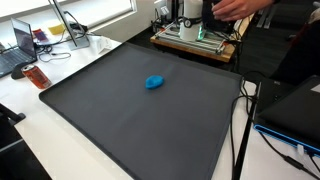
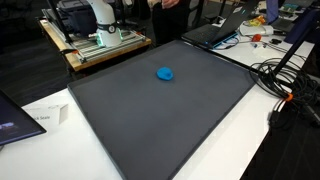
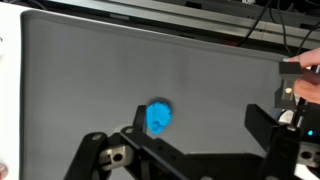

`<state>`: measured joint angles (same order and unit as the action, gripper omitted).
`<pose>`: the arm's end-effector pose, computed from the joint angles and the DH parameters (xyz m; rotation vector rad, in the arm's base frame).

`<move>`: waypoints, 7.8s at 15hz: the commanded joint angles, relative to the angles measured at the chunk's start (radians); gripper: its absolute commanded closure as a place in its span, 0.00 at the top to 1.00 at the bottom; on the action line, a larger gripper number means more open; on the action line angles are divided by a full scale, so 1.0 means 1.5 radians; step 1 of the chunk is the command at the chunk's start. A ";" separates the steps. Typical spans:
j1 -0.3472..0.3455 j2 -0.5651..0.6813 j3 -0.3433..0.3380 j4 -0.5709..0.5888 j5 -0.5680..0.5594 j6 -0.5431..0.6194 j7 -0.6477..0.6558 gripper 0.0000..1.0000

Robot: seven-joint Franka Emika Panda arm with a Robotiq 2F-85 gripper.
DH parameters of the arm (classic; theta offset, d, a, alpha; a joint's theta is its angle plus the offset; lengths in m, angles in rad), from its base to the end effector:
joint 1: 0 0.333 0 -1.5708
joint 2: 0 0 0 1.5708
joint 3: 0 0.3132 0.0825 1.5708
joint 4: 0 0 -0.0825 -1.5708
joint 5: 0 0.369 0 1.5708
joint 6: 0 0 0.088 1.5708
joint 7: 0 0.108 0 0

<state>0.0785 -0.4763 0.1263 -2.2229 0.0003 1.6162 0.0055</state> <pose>0.3721 0.0845 0.5457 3.0526 0.2777 -0.1955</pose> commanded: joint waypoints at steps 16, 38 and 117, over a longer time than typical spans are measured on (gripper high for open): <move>0.078 0.002 -0.066 0.009 0.175 0.018 -0.270 0.66; 0.057 0.115 -0.032 0.111 0.145 0.020 -0.186 0.03; 0.256 1.177 -0.201 1.111 -0.223 -0.257 0.374 0.03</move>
<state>0.4690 1.2646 -0.1696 -0.5969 -0.3322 1.2200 0.5606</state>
